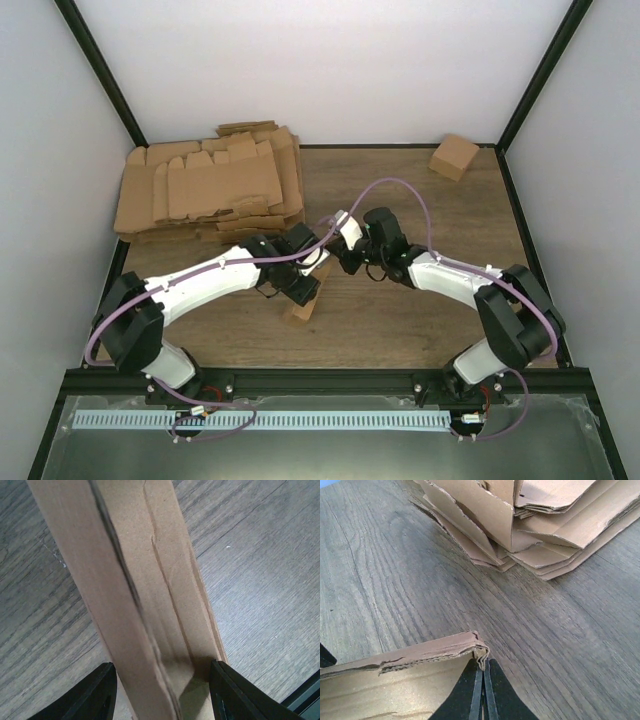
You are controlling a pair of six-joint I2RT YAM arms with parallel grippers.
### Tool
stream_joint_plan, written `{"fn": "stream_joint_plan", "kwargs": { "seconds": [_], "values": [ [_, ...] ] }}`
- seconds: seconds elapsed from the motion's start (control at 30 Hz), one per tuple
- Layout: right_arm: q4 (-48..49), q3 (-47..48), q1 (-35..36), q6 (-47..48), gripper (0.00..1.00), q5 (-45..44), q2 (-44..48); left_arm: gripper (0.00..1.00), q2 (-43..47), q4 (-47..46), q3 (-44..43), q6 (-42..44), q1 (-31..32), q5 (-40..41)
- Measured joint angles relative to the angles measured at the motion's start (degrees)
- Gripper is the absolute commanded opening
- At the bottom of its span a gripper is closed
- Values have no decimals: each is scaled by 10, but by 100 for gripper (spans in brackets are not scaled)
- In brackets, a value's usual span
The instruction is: Fold the paper box
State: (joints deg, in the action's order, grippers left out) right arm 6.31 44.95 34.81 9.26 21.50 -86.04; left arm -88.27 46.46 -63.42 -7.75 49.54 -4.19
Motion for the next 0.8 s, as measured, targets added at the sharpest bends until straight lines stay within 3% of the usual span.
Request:
{"fn": "stream_joint_plan", "kwargs": {
  "seconds": [0.1, 0.23, 0.33, 0.53, 0.8],
  "values": [
    [17, 0, 1, 2, 1, 4, -12, 63, 3, -1, 1, -1, -1, 4],
    [33, 0, 3, 1, 1, 7, -24, 85, 4, -3, 1, -6, -1, 12],
    [36, 0, 3, -2, 1, 9, -27, 92, 10, 4, -1, -18, -2, 16],
    [30, 0, 12, -26, 1, -6, -26, 95, 55, 19, -31, -75, -1, 26],
    [30, 0, 44, -91, 1, -69, -26, 95, 229, 7, -14, -252, 2, 67]
  ]
}}
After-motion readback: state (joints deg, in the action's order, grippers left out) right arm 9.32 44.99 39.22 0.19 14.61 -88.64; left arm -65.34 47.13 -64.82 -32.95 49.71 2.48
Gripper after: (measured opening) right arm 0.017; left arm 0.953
